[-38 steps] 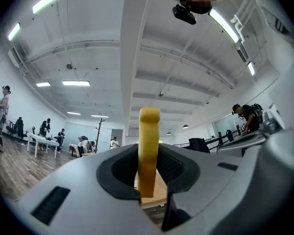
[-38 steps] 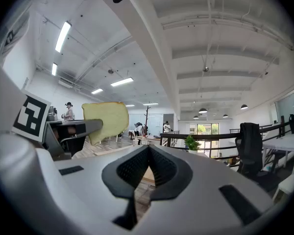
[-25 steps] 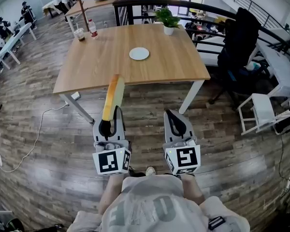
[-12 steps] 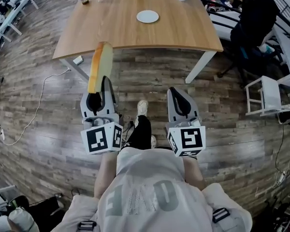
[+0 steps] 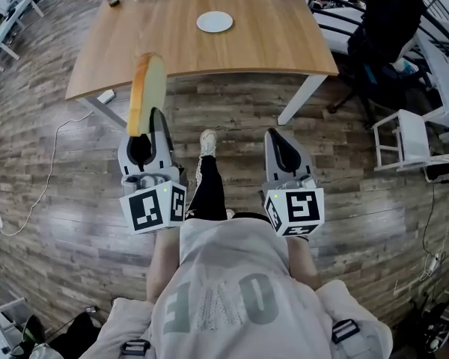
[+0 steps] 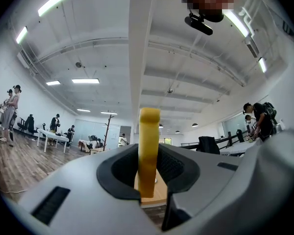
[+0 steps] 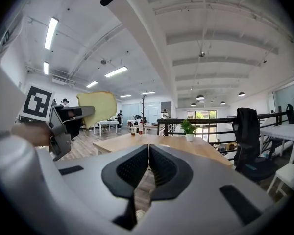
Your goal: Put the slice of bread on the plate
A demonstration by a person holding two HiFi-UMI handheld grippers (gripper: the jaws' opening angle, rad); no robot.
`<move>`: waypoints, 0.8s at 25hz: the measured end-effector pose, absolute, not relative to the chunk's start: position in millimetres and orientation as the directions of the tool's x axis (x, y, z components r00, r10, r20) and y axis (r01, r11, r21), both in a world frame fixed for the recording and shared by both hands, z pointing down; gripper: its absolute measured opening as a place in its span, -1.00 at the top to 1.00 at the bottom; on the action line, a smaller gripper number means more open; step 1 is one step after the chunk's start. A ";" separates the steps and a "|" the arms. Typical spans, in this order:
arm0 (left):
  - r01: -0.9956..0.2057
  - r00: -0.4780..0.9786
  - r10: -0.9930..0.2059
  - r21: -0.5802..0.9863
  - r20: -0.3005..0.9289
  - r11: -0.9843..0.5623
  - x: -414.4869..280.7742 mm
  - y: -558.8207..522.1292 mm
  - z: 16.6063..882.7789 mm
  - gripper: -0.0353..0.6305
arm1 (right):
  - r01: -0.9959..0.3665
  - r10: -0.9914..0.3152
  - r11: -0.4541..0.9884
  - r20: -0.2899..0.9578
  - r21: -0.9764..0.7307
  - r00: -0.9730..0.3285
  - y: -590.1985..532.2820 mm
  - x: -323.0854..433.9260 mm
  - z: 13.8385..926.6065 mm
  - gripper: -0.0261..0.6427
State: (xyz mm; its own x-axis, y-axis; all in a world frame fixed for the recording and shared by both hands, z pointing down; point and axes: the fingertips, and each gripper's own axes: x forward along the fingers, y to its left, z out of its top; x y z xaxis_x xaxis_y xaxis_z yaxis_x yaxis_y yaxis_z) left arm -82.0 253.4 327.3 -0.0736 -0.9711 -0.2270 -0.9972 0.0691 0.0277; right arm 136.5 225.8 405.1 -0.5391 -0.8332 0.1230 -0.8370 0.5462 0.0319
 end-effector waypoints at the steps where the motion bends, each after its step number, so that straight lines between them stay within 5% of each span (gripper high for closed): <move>1: -0.997 -0.075 -0.970 0.034 -0.231 0.069 -83.5 246.5 328.1 0.62 | -0.834 -0.831 0.550 0.126 0.039 -0.542 219.2 134.6 405.3 0.87; 20: -1.000 -0.021 -0.973 -0.010 -0.228 0.024 -168.5 -1.6 313.9 0.62 | -0.811 -0.809 0.583 0.116 0.035 -0.577 -25.9 20.1 377.0 0.87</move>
State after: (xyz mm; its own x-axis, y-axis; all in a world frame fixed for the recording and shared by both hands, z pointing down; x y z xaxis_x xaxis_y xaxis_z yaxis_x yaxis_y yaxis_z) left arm -168.5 -1.6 313.9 -0.0210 -0.9734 -0.2283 -0.9997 0.0239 -0.0097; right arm 20.1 -25.9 377.0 -0.5765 -0.8088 0.1159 -0.8114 0.5834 0.0348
